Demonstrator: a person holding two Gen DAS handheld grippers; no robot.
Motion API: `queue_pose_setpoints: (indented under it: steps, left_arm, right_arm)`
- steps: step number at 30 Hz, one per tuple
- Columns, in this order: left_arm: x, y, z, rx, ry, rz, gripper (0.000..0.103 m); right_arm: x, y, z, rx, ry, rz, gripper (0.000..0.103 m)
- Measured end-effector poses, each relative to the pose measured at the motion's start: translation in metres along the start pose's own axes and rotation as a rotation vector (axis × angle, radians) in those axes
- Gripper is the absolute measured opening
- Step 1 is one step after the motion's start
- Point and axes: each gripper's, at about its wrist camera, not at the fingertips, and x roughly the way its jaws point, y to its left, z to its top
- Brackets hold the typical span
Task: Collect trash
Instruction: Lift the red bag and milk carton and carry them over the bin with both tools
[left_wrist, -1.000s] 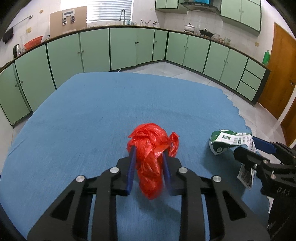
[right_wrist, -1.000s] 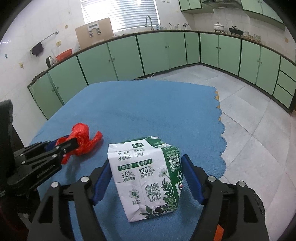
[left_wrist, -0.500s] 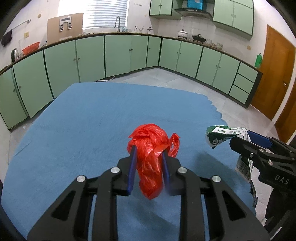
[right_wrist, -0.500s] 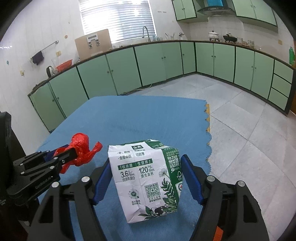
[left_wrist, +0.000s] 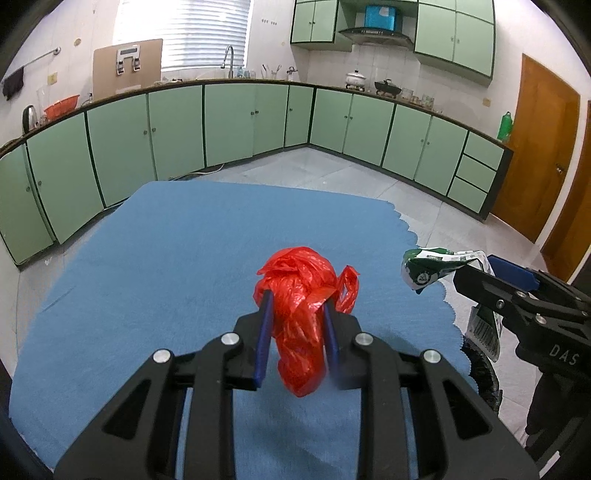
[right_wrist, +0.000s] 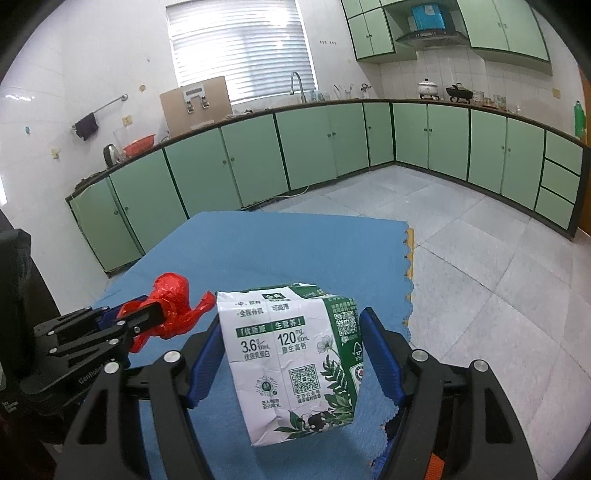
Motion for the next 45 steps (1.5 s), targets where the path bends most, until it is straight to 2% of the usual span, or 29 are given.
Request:
queue_pose_setpoints:
  steps: [5, 21, 32, 40, 41, 43, 45]
  left_arm:
    - [-0.007, 0.009, 0.000, 0.003, -0.011, -0.003, 0.024]
    - [-0.032, -0.019, 0.005, 0.051, -0.063, -0.068, 0.024]
    - [-0.042, -0.079, -0.003, 0.120, -0.071, -0.185, 0.024]
    - [-0.047, -0.130, -0.018, 0.182, -0.066, -0.279, 0.024]
    - [-0.047, -0.136, -0.020, 0.189, -0.063, -0.291, 0.024]
    - [-0.048, -0.147, -0.026, 0.198, -0.056, -0.310, 0.024]
    - [-0.045, -0.159, -0.031, 0.209, -0.044, -0.329, 0.024]
  right_arm:
    - [-0.009, -0.002, 0.002, 0.006, -0.022, 0.003, 0.070]
    - [-0.058, -0.015, 0.005, 0.022, -0.112, -0.030, 0.069]
    - [-0.111, -0.048, -0.009, 0.070, -0.156, -0.130, 0.069]
    - [-0.152, -0.082, -0.035, 0.126, -0.170, -0.224, 0.068]
    - [-0.155, -0.085, -0.037, 0.132, -0.169, -0.233, 0.067]
    - [-0.163, -0.094, -0.043, 0.145, -0.164, -0.246, 0.057]
    - [-0.168, -0.102, -0.048, 0.163, -0.160, -0.260, 0.057]
